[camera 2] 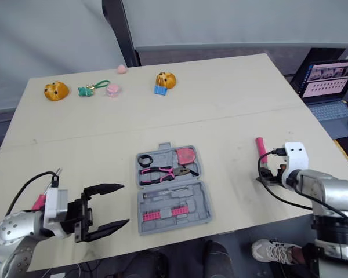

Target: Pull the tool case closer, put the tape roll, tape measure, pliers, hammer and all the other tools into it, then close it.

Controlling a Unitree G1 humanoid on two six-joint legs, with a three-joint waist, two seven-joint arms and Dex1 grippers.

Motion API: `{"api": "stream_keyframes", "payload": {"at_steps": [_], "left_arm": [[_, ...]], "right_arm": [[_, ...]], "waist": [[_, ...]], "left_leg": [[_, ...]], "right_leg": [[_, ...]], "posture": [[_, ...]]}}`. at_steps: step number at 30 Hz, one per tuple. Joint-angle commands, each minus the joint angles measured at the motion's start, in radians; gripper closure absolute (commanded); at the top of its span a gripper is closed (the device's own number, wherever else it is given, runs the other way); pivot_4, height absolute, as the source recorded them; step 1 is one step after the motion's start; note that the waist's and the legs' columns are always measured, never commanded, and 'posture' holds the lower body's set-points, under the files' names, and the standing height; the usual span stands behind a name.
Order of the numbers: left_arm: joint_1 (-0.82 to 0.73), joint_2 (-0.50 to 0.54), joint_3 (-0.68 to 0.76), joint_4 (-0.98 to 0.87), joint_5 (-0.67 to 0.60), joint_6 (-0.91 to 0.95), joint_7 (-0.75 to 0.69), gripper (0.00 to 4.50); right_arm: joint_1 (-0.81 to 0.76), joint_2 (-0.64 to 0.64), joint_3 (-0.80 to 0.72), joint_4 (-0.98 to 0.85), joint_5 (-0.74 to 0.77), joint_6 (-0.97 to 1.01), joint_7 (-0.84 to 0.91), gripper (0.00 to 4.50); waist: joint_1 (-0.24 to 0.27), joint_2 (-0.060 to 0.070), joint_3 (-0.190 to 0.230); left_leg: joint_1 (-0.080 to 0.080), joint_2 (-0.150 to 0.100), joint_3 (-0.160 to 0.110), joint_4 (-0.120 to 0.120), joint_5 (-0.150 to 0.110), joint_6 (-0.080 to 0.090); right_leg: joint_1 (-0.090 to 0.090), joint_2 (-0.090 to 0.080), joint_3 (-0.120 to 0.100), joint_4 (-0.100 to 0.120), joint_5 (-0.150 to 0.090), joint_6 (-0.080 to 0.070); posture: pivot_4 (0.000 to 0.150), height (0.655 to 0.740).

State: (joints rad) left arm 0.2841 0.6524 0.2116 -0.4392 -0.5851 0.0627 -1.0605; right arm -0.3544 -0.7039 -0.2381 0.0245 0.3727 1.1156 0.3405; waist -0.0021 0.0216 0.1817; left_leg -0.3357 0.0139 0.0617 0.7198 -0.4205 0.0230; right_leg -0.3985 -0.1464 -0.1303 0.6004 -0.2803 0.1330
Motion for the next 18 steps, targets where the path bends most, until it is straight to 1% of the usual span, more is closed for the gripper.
{"api": "stream_keyframes", "payload": {"at_steps": [1, 15, 18], "left_arm": [[-0.007, -0.003, -0.009, -0.038, -0.001, -0.001, 0.011, 0.00], [0.004, -0.005, -0.012, -0.057, -0.006, 0.011, 0.029, 0.00], [0.008, -0.004, -0.010, -0.058, -0.007, 0.011, 0.030, 0.00]], "right_arm": [[-0.019, -0.016, 0.003, -0.002, -0.019, 0.000, 0.004, 0.06], [-0.023, 0.025, 0.025, 0.054, -0.057, -0.006, -0.019, 0.06], [-0.024, 0.026, 0.023, 0.065, -0.061, -0.007, -0.019, 0.81]], "waist": [[0.000, 0.000, 0.000], [0.000, 0.001, 0.000], [0.000, 0.001, 0.000]], "left_leg": [[0.000, 0.000, 0.000, 0.000, 0.000, 0.000], [0.000, 0.000, 0.000, 0.000, 0.000, 0.000], [0.000, 0.000, 0.000, 0.000, 0.000, 0.000]], "right_leg": [[0.000, 0.000, 0.000, 0.000, 0.000, 0.000], [0.000, 0.000, 0.000, 0.000, 0.000, 0.000], [0.000, 0.000, 0.000, 0.000, 0.000, 0.000]], "posture": [[0.150, 0.7155], [0.150, 0.7155], [0.150, 0.7155]]}}
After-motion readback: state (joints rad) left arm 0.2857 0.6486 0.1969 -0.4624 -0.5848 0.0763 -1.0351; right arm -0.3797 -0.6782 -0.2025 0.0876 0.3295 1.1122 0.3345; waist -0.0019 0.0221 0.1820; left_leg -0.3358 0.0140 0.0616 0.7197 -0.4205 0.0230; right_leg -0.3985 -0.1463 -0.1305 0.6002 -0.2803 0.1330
